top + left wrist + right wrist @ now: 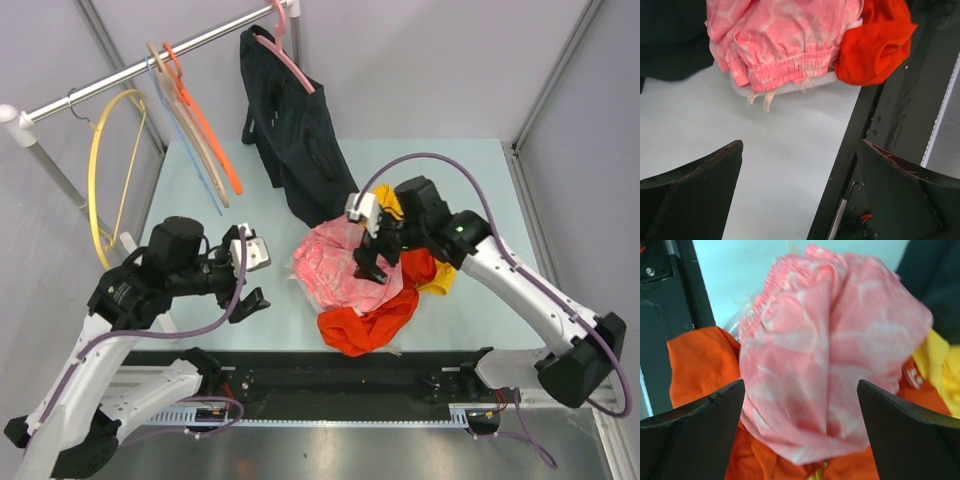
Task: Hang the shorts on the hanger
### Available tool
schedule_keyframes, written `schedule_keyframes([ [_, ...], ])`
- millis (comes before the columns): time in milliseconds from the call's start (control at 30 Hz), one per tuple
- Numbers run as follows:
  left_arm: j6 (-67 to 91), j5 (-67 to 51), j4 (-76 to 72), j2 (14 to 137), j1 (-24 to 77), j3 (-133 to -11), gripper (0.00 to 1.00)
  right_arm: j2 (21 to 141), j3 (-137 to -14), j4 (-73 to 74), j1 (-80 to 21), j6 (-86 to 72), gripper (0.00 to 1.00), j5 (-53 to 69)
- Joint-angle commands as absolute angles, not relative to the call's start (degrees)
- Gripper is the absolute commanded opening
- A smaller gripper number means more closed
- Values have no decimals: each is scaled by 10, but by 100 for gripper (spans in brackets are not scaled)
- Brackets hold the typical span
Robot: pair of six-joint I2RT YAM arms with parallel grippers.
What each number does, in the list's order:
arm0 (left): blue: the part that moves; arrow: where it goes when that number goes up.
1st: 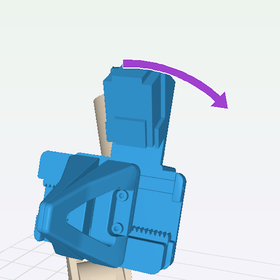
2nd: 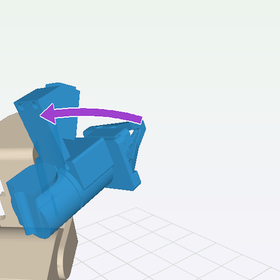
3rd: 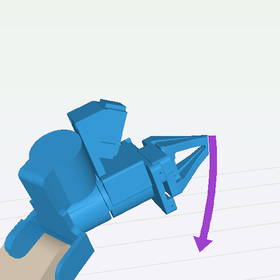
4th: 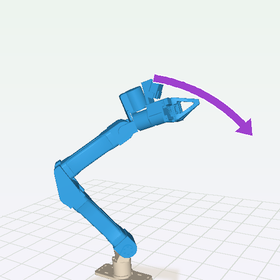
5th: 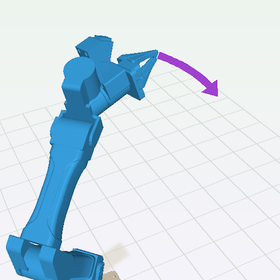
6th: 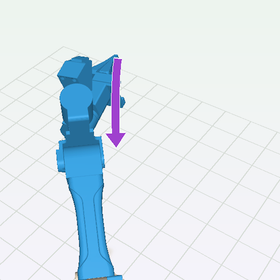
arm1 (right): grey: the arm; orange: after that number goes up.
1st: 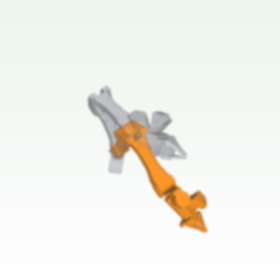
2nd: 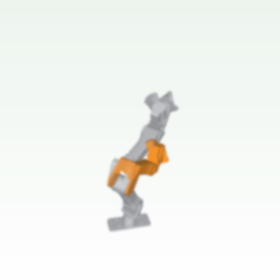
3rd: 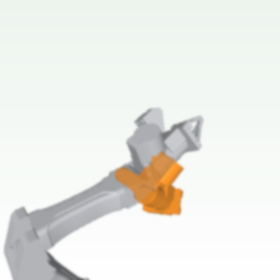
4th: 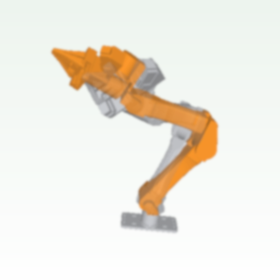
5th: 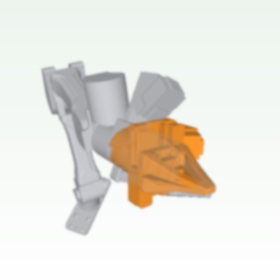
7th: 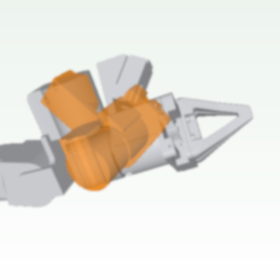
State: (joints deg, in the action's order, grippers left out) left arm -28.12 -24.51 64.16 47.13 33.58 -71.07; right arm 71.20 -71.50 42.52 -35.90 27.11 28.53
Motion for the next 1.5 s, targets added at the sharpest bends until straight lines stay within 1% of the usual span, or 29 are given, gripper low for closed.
schedule_keyframes([
  [0,-287,-336,652,459,298,-728,100,767,-772,392,-429,298,100,259],
  [33,-284,-341,651,455,293,-728,100,777,-777,393,-461,307,100,243],
  [167,-276,-371,644,441,251,-729,100,820,-781,384,-515,345,100,195],
  [333,-274,-380,647,419,227,-722,100,874,-780,350,-527,355,99,154],
  [400,-276,-378,645,411,226,-715,100,886,-780,351,-529,361,96,142],
  [500,-281,-367,633,396,226,-704,100,896,-780,365,-527,368,77,121],
  [533,-281,-366,628,387,226,-701,100,896,-780,367,-527,370,55,118],
  [600,-284,-359,614,381,226,-695,100,875,-779,371,-526,372,32,113],
  [633,-284,-361,609,380,226,-694,100,865,-780,371,-525,372,14,110],
  [700,-286,-366,605,383,226,-692,100,826,-780,366,-518,370,1,110],
  [767,-287,-369,604,396,226,-692,100,781,-780,362,-508,366,0,114],
  [900,-301,-389,598,420,226,-702,100,703,-780,338,-454,338,0,176],
  [1033,-308,-403,560,439,228,-716,100,638,-780,310,-381,313,0,228],
  [1167,-302,-403,512,463,242,-739,100,588,-780,265,-333,279,0,268],
  [1267,-299,-375,483,487,281,-758,100,559,-780,246,-309,265,0,295],
  [1333,-301,-321,462,504,328,-767,100,542,-780,247,-303,272,0,313],
  [1467,-319,-275,413,527,380,-773,100,521,-780,282,-302,302,0,358],
])
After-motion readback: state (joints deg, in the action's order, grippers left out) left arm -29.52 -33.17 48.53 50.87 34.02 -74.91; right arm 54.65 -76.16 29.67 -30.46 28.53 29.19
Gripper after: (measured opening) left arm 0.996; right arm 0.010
